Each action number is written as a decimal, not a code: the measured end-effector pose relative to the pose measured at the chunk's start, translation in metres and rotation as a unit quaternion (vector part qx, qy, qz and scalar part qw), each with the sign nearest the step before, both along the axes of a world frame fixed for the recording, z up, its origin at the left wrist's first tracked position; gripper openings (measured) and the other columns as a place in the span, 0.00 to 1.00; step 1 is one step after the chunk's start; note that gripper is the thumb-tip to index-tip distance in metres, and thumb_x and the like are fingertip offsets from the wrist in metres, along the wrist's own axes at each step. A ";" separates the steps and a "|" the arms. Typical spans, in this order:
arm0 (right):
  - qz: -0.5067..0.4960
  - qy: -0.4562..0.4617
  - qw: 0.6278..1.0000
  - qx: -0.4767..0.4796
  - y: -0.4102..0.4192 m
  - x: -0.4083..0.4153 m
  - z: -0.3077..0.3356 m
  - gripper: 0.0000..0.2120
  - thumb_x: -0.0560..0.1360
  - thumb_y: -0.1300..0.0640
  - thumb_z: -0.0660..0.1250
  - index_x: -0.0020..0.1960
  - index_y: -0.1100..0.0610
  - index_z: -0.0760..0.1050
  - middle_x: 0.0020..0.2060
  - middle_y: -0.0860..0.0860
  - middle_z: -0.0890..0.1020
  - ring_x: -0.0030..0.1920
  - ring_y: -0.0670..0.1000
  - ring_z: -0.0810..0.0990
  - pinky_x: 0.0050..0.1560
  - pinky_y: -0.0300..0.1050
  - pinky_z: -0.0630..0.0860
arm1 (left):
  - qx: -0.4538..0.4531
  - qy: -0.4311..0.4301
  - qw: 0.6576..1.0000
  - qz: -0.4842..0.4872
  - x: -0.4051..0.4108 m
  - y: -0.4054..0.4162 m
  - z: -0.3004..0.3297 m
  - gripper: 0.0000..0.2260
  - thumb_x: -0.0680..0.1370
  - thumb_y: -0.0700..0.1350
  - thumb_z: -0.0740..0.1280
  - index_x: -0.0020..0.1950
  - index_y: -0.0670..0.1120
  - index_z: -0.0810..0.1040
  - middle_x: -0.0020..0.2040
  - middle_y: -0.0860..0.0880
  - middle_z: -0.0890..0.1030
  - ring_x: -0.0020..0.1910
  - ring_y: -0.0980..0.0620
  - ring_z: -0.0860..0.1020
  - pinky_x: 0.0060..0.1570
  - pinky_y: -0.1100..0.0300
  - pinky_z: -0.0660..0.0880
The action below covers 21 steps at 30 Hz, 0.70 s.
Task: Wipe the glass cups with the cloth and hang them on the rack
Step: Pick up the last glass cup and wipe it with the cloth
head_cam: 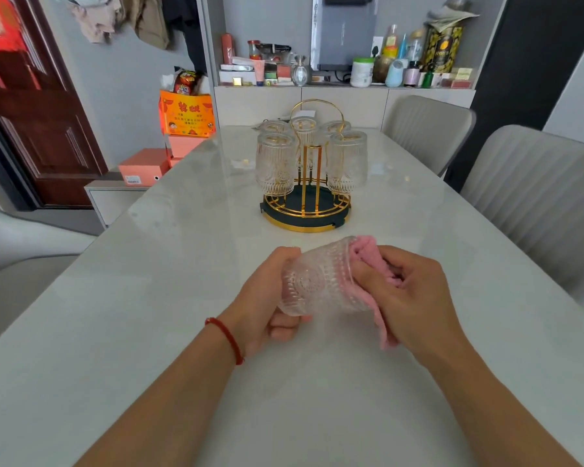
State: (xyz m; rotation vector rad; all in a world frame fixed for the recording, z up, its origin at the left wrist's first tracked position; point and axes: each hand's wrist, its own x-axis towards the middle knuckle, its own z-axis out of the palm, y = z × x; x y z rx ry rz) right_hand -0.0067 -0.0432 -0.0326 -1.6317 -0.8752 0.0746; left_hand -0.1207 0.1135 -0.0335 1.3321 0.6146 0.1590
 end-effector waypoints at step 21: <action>-0.034 0.131 0.991 0.007 0.010 -0.005 -0.010 0.19 0.69 0.37 0.68 0.40 0.54 0.80 0.26 0.46 0.79 0.28 0.45 0.77 0.35 0.44 0.75 | 0.027 -0.072 0.992 0.097 0.007 -0.015 0.003 0.22 0.82 0.64 0.52 0.43 0.48 0.72 0.28 0.47 0.66 0.23 0.52 0.57 0.26 0.63 0.55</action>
